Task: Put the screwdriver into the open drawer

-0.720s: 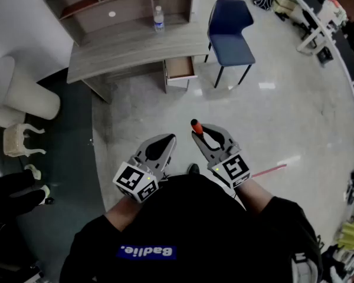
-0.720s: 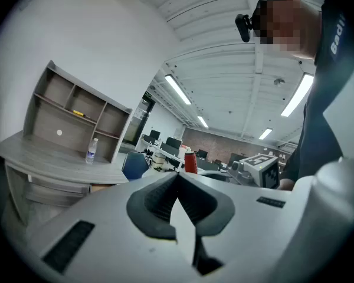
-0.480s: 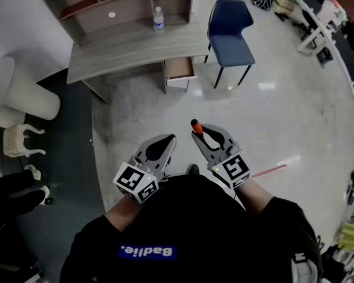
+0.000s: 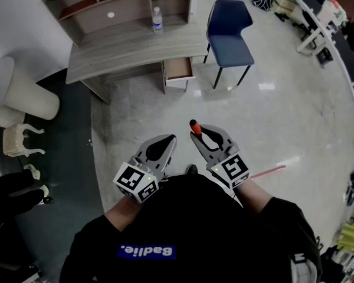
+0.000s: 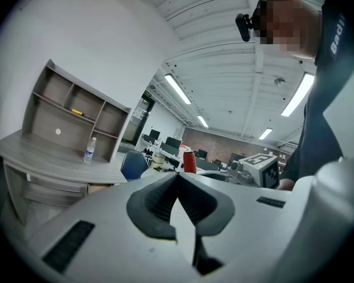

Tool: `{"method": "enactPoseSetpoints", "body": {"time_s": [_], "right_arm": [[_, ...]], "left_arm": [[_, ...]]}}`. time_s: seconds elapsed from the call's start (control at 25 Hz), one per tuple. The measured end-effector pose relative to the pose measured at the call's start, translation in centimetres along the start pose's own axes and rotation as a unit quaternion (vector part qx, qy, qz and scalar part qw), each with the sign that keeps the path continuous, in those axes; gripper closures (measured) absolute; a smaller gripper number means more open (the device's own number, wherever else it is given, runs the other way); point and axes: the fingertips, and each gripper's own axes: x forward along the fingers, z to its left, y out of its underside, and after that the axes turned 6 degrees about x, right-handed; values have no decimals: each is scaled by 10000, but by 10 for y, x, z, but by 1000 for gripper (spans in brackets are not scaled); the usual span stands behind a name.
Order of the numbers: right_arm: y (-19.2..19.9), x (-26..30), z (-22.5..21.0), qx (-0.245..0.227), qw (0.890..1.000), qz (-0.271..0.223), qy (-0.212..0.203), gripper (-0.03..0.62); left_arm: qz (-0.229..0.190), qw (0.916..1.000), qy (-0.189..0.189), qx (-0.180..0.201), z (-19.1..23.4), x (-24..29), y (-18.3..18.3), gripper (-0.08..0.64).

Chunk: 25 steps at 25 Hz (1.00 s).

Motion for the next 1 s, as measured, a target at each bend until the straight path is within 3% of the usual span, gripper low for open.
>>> {"method": "enactPoseSetpoints", "body": {"time_s": [0.64,1.0], "right_arm": [[3,-30,-59,42,9997,-100,-234,486],[2,-34,-96,18,9999,-104,-115,486]], "left_arm": [[-46,9995,-307,-10,-25,56,6,557],[-5,9998,-208,54,-23,90,2,557]]}}
